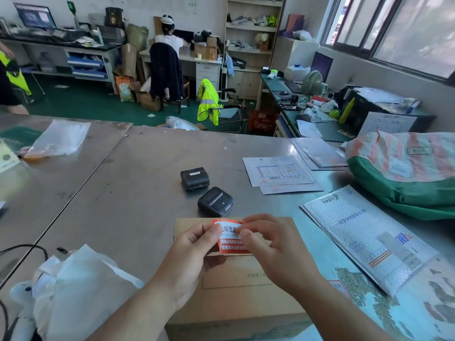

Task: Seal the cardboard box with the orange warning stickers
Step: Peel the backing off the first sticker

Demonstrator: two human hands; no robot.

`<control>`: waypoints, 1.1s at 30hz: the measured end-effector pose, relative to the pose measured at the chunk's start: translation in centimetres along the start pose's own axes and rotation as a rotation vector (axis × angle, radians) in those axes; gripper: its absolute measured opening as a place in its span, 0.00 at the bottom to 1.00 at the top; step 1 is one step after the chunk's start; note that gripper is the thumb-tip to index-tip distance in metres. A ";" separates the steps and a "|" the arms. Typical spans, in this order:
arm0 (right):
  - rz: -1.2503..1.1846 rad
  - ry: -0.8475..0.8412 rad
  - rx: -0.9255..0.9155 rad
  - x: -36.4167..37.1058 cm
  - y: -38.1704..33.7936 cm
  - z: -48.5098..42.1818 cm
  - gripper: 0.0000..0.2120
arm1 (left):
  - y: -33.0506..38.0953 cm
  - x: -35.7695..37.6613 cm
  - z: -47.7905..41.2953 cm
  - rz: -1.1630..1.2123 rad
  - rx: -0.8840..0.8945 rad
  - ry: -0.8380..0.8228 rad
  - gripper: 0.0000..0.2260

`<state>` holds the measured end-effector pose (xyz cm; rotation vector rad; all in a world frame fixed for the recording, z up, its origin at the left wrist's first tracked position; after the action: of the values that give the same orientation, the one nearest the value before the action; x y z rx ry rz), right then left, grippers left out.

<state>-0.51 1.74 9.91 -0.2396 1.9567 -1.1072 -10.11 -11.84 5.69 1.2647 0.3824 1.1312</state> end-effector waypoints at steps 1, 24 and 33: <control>-0.063 -0.024 0.015 0.1 -0.1 -0.1 0.08 | 0.0 0.0 0.0 0.016 -0.010 -0.002 0.18; -0.279 -0.169 -0.135 1.5 -0.7 -0.2 0.20 | 0.7 -0.6 0.0 0.137 -0.048 -0.116 0.24; -0.254 -0.146 -0.238 1.2 -1.3 0.4 0.20 | 0.2 -1.0 0.5 0.188 -0.068 -0.129 0.35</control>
<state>-1.25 0.06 10.08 -0.6947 1.9618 -0.9813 -10.29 -12.92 5.73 1.3259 0.1298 1.2030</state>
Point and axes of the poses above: each hand's wrist, its own z-axis away from the middle knuckle, its own x-axis out of the palm, y = z × x, the point moved 4 cm from there along -z, towards the middle knuckle, and after that the axes turned 10 degrees about y, right-handed, at the moved point
